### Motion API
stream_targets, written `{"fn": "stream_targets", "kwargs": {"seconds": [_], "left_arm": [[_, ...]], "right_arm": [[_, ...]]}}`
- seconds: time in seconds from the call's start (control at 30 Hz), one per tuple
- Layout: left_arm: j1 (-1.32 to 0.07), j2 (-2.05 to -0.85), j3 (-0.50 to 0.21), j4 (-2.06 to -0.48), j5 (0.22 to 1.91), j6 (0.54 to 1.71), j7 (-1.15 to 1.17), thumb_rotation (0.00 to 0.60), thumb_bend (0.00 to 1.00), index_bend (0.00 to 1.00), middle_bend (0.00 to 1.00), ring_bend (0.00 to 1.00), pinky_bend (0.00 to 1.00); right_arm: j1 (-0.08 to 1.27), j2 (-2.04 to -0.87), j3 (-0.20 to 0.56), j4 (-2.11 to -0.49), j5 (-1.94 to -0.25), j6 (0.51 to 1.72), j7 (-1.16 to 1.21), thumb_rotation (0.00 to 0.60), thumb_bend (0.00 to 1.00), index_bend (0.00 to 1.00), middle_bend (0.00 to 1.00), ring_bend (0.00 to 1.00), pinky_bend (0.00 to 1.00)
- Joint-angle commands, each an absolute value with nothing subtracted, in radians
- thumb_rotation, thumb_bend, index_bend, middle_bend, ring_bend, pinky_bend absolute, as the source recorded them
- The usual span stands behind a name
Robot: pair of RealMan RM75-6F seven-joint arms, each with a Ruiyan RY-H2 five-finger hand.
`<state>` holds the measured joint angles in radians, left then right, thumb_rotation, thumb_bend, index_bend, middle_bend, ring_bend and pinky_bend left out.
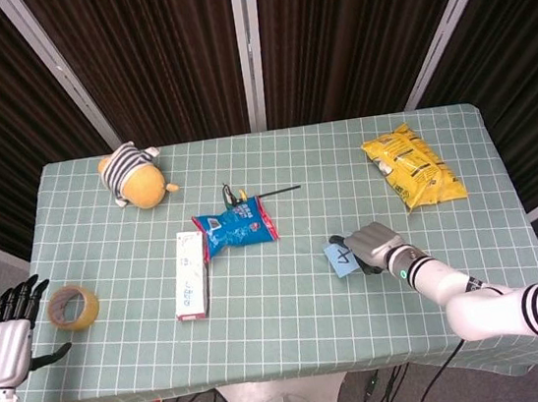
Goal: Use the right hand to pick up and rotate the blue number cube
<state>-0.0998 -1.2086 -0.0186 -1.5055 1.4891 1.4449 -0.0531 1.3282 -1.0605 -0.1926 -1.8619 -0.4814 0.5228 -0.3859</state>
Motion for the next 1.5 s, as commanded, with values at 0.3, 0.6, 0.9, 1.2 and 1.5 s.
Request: {"fn": "stream_targets", "kwargs": {"seconds": [0.3,0.6,0.9,1.2,1.5], "left_arm": [[-0.099,-1.207,-0.019,-1.502,1.487,1.443,-0.058,0.600,0.00,0.07,0.00,0.00,0.01],[-0.099,-1.202,-0.021,-1.504,1.485,1.441,-0.058,0.600,0.00,0.07,0.00,0.00,0.01],[-0.097,-1.198,-0.022,-1.504,1.482,1.441,-0.060,0.600,0.00,0.07,0.00,0.00,0.01],[-0.096,-1.200,-0.022,-1.502,1.483,1.442,-0.063,0.600,0.00,0.07,0.00,0.00,0.01],[-0.092,-1.200,-0.022,-1.500,1.481,1.446,-0.064,0.600,0.00,0.07,0.00,0.00,0.01]], "right_arm": [[1.381,-1.096,-0.222,-1.852,-0.455,0.531,-0.386,0.600,1.00,0.12,0.96,0.87,0.74],[1.422,-1.112,-0.231,-1.833,-0.432,0.530,-0.375,0.600,1.00,0.12,0.96,0.87,0.74],[1.459,-1.134,-0.256,-1.801,-0.409,0.499,-0.360,0.600,1.00,0.12,0.96,0.87,0.74],[1.453,-1.118,-0.249,-1.824,-0.453,0.501,-0.325,0.600,1.00,0.17,0.96,0.87,0.74],[1.465,-1.100,-0.282,-1.845,-0.482,0.487,-0.323,0.600,1.00,0.25,0.96,0.87,0.74]]}}
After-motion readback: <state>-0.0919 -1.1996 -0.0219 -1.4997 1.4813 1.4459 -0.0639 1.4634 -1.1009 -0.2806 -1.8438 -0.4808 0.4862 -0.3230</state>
